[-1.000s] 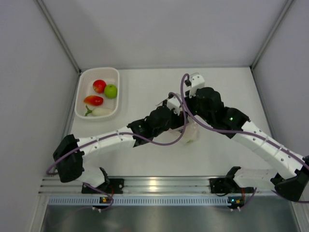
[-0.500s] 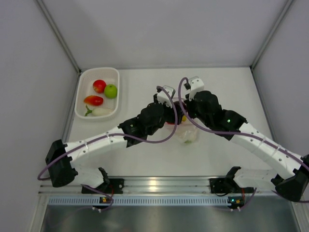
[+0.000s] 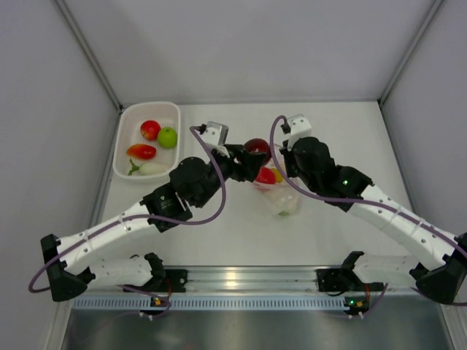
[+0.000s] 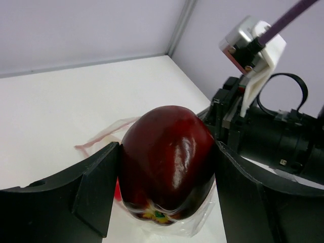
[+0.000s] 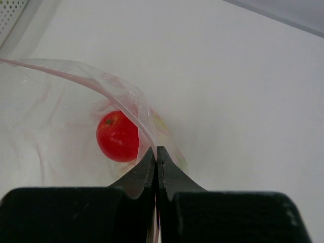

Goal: Open the zip-top bag and remove the fake food
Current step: Pick up the fake fruit from the zipper food storage bag, then place the fake fruit in the bin.

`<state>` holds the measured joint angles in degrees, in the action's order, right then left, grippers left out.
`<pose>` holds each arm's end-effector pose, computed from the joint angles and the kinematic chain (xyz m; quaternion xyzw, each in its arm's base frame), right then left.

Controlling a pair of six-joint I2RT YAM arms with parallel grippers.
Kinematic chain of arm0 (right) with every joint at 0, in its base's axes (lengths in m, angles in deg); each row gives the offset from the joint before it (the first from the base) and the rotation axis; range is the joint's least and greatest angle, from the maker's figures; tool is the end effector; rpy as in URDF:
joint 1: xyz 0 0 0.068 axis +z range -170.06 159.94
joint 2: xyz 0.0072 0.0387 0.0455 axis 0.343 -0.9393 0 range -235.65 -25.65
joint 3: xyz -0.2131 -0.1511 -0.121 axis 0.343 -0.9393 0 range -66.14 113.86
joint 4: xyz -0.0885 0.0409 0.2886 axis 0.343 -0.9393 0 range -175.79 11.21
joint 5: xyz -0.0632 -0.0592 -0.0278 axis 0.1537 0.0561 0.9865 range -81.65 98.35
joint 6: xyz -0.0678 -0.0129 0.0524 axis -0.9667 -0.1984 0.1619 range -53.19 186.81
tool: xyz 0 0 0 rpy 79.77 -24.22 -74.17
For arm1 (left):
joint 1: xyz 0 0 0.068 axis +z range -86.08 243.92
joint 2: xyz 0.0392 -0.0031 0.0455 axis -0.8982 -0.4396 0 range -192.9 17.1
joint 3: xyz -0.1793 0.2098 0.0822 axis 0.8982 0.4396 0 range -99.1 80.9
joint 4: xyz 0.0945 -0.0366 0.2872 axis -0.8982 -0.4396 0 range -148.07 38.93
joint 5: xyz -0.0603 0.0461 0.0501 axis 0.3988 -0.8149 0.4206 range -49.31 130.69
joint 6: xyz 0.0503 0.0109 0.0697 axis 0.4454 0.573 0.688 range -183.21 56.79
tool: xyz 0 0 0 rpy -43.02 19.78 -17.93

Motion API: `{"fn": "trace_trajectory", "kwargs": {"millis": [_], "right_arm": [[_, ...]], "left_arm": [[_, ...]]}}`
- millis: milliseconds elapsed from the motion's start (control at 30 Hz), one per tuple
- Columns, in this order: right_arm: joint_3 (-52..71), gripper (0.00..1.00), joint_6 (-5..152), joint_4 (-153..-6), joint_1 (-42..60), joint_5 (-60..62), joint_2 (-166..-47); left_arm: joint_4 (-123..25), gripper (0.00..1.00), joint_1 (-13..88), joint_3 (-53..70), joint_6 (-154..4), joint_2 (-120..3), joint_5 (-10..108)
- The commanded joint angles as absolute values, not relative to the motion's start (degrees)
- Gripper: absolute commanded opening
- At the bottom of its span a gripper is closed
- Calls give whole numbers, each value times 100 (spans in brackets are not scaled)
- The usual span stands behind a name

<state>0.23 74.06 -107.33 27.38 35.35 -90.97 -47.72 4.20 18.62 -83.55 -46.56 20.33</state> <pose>0.2414 0.2114 0.3671 -0.1719 0.8222 0.0545 0.5398 0.1912 -0.2747 0.4222 0.1108 0.6868 -0.3613 0.6209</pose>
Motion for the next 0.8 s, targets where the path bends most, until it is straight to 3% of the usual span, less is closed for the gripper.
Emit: {"fn": "trace_trajectory", "kwargs": {"millis": [0, 133, 267, 767], "right_arm": [[171, 0, 7525, -10621, 2793, 3735, -9069], [171, 0, 7499, -10630, 2784, 3744, -9025], [224, 0, 7472, -10674, 2775, 3797, -9025], [242, 0, 7358, -10745, 2758, 3858, -8744]], "left_arm": [[-4842, 0, 416, 1797, -8404, -4408, 980], [-5580, 0, 460, 1420, -8150, -4583, -32], [-5923, 0, 915, 1164, -8201, -4741, -142], [-6610, 0, 4660, 1419, -8992, -5548, 579]]}}
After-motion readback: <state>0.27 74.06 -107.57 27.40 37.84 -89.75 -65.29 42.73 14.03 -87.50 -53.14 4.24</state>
